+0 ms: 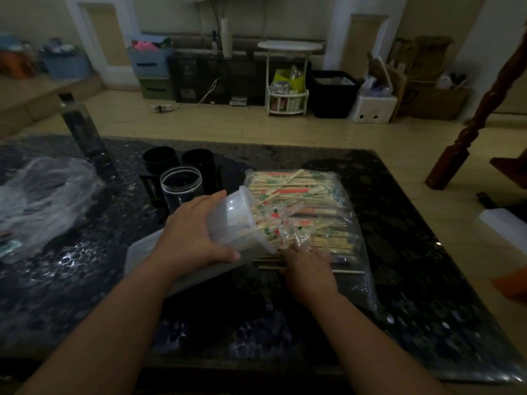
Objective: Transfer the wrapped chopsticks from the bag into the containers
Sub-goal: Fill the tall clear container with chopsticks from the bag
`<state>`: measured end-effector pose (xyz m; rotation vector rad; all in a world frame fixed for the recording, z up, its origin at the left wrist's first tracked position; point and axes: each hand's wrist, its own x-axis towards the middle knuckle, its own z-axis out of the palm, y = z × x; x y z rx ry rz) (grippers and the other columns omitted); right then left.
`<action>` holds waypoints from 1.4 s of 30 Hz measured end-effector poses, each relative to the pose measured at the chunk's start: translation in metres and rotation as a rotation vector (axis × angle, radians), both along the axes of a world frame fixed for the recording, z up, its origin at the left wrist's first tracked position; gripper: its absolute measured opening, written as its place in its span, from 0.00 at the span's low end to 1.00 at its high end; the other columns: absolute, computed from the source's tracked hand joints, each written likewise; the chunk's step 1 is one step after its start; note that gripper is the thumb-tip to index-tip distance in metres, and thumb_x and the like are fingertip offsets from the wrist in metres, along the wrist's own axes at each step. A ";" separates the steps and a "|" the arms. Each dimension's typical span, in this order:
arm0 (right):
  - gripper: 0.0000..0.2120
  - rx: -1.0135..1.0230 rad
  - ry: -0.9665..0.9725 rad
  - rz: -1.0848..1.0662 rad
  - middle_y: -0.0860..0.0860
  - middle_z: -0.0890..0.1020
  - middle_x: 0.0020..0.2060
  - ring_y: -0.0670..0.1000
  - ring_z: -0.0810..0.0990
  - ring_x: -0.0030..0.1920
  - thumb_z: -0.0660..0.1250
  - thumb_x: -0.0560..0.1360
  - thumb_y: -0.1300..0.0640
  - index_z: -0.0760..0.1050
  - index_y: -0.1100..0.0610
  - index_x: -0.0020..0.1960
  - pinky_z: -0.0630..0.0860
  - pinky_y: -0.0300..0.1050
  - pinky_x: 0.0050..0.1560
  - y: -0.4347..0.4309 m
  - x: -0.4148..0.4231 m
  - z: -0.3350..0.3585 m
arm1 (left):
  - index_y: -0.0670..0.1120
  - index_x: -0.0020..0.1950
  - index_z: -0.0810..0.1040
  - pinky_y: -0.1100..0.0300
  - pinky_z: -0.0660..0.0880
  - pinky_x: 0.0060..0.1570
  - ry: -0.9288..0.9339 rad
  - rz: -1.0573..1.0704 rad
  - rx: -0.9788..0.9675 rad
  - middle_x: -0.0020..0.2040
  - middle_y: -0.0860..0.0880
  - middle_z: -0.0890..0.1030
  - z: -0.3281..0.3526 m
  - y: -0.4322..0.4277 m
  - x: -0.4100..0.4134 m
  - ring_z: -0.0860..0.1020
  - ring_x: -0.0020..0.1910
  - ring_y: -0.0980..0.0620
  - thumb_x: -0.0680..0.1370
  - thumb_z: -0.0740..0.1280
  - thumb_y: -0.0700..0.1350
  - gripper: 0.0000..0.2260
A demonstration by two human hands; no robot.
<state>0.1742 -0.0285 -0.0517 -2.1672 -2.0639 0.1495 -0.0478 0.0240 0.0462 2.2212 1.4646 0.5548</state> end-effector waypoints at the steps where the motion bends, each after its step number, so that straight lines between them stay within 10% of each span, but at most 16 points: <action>1: 0.18 -0.011 0.005 -0.011 0.49 0.76 0.62 0.56 0.74 0.62 0.64 0.77 0.52 0.73 0.45 0.66 0.66 0.47 0.61 0.001 0.000 -0.001 | 0.57 0.77 0.59 0.54 0.59 0.67 0.001 0.000 -0.001 0.74 0.53 0.64 0.000 0.000 0.000 0.62 0.71 0.51 0.47 0.67 0.69 0.58; 42: 0.12 -0.068 0.000 -0.012 0.55 0.77 0.61 0.59 0.74 0.60 0.61 0.79 0.57 0.76 0.52 0.60 0.71 0.48 0.57 0.002 -0.002 0.004 | 0.56 0.77 0.59 0.54 0.60 0.67 0.018 -0.014 -0.005 0.74 0.53 0.64 0.000 0.002 0.000 0.63 0.71 0.50 0.48 0.67 0.70 0.58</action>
